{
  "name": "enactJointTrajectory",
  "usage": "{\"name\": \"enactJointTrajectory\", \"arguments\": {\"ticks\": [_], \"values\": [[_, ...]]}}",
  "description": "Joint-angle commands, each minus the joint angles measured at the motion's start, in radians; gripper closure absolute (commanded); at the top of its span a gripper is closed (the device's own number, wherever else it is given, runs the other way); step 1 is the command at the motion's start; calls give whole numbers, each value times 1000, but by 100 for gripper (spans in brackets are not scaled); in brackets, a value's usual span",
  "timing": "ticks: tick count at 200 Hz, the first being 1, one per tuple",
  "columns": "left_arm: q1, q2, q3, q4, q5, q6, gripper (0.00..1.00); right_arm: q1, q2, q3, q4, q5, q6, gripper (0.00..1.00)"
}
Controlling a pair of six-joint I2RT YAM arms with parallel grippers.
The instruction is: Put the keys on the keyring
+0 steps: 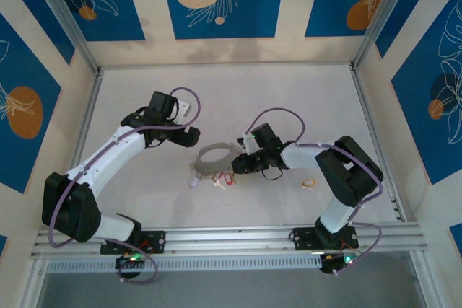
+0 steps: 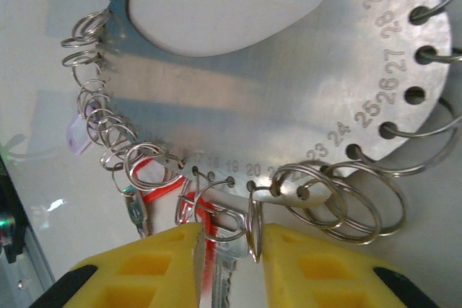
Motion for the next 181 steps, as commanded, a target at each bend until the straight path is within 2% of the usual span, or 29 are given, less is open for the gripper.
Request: {"name": "enactJointTrajectory", "arguments": {"ticks": [1,53,68,93,125,150,181], "values": [[-9,4,33,-19,19,10,1,12,11,1,-16,30,-31,74],[-8,7,31,-19,14,7,1,25,28,14,-3,28,-48,80],[-8,6,27,-11,15,8,1,26,28,16,-3,25,-51,84],[-8,9,33,-22,13,10,1,35,21,10,28,-45,-92,87],[-8,11,36,-25,16,12,1,45,-28,-28,71,-88,-127,73],[-10,6,27,-13,11,12,1,31,-81,-57,72,-81,-155,69],[-10,14,36,-22,18,15,1,3,-121,-92,137,-156,-162,66]]}}
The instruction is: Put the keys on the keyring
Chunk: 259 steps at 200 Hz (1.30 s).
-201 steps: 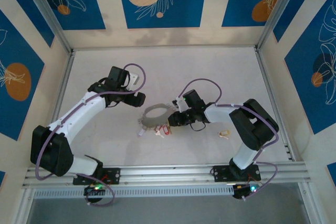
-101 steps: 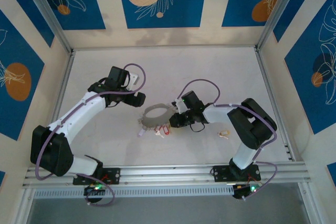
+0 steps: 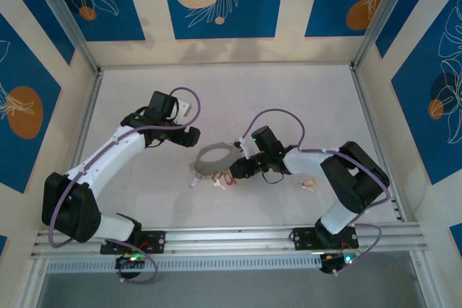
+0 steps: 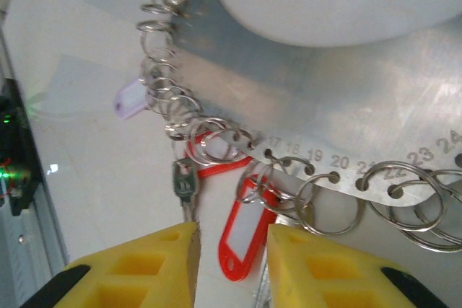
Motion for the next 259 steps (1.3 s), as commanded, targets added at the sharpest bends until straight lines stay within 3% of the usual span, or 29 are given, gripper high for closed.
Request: {"name": "enactJointTrajectory", "arguments": {"ticks": [1,35,69,219,259], "values": [[-9,12,32,-20,17,15,1,-22,-41,-24,53,-82,-37,66],[-9,9,36,-29,20,15,1,-43,-81,-26,29,-30,-55,66],[-9,6,34,-23,18,17,1,-80,-96,9,-86,146,-76,66],[-10,16,34,-24,22,18,1,-123,143,162,-146,25,-3,51],[-10,8,31,-22,21,19,1,-119,156,158,-112,-120,-14,53]]}}
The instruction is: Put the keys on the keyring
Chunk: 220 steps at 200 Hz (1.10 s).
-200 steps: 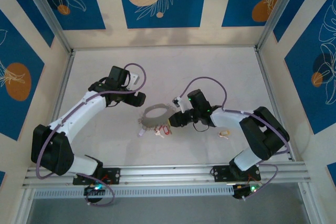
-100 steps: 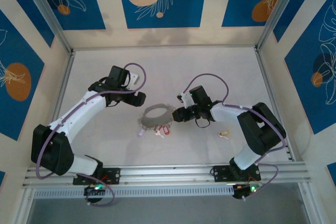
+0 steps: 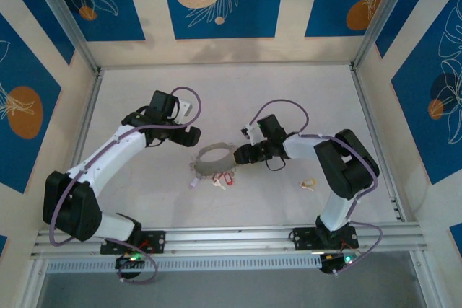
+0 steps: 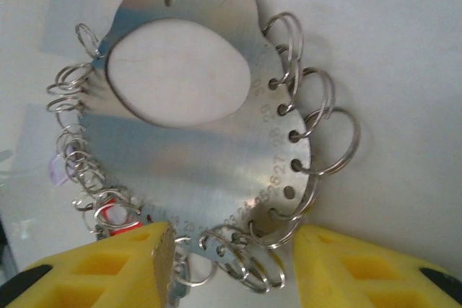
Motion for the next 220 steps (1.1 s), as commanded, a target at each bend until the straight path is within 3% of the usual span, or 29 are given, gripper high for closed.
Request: {"name": "enactJointTrajectory", "arguments": {"ticks": [1,109,220], "values": [[-7,-1,22,-17,17,19,1,6,7,1,3,-139,-9,53],[-8,13,31,-23,18,21,1,32,-54,-71,18,-201,-81,59],[-7,21,40,-31,24,20,1,8,-269,-151,5,83,-77,58]]}}
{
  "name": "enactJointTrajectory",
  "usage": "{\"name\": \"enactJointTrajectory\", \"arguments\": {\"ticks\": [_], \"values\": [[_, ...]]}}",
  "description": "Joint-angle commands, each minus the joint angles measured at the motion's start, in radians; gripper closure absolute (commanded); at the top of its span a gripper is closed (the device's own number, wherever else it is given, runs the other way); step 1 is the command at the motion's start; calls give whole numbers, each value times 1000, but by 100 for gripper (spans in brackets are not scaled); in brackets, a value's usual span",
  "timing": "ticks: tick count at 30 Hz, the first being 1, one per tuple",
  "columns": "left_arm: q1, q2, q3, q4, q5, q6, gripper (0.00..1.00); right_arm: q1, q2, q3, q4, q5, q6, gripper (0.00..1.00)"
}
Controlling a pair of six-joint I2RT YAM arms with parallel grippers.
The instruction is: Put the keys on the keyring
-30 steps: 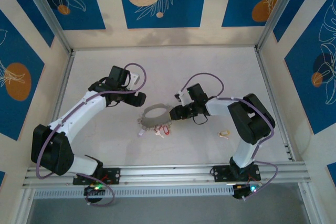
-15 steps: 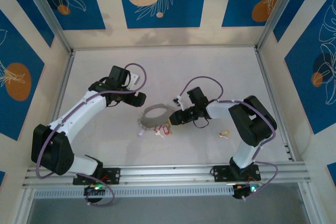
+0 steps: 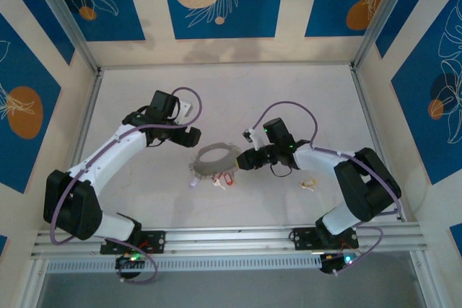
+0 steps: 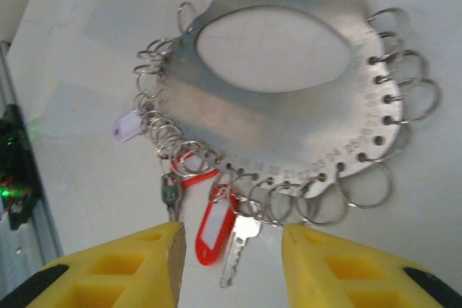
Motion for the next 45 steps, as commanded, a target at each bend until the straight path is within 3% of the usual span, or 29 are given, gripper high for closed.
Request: {"name": "enactJointTrajectory", "arguments": {"ticks": [1,10,14,20,27,45], "values": [[-7,13,36,-20,24,14,0,-13,-35,-20,-12,87,-10,58],[-7,3,28,-10,21,14,0,-45,-14,36,-61,200,34,62],[-8,-1,30,-15,26,12,1,-108,78,93,-46,51,143,66],[-8,-6,27,-16,22,16,1,-103,143,116,30,-36,281,65],[-8,0,30,-18,30,20,0,-118,235,171,36,-59,384,61],[-8,-7,28,-17,39,30,0,-122,332,238,-16,-26,502,77]]}}
